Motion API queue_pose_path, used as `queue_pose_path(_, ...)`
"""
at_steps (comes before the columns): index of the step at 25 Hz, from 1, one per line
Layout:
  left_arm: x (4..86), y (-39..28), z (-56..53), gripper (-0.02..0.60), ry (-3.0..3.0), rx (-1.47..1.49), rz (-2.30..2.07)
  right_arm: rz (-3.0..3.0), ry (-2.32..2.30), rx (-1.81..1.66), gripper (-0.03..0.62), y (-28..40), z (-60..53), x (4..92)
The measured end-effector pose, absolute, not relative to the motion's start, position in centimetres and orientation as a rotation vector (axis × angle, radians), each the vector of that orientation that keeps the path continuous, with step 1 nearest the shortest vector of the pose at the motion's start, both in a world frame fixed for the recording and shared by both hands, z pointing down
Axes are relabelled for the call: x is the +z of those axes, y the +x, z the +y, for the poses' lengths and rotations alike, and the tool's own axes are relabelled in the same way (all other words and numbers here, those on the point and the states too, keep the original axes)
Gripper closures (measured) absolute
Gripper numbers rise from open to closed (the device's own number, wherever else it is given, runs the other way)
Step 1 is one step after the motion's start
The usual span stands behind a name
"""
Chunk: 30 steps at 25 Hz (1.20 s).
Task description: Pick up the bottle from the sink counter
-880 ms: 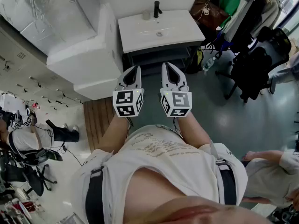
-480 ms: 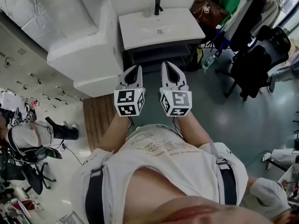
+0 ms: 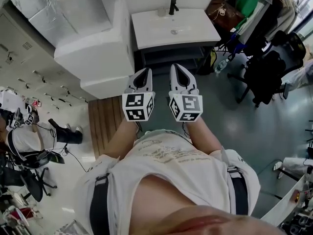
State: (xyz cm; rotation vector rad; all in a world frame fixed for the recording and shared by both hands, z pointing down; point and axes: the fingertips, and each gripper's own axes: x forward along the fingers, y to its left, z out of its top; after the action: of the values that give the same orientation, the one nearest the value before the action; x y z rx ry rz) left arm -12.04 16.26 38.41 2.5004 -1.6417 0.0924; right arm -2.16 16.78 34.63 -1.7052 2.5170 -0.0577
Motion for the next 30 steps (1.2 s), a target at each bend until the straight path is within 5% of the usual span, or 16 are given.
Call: queue_pose_path(30,40.1,-16.9,10.5,0.561,2.481,0.122,-1.678,2.528,-1.677,-0.037,0.571,-6.0,10.1,35.4)
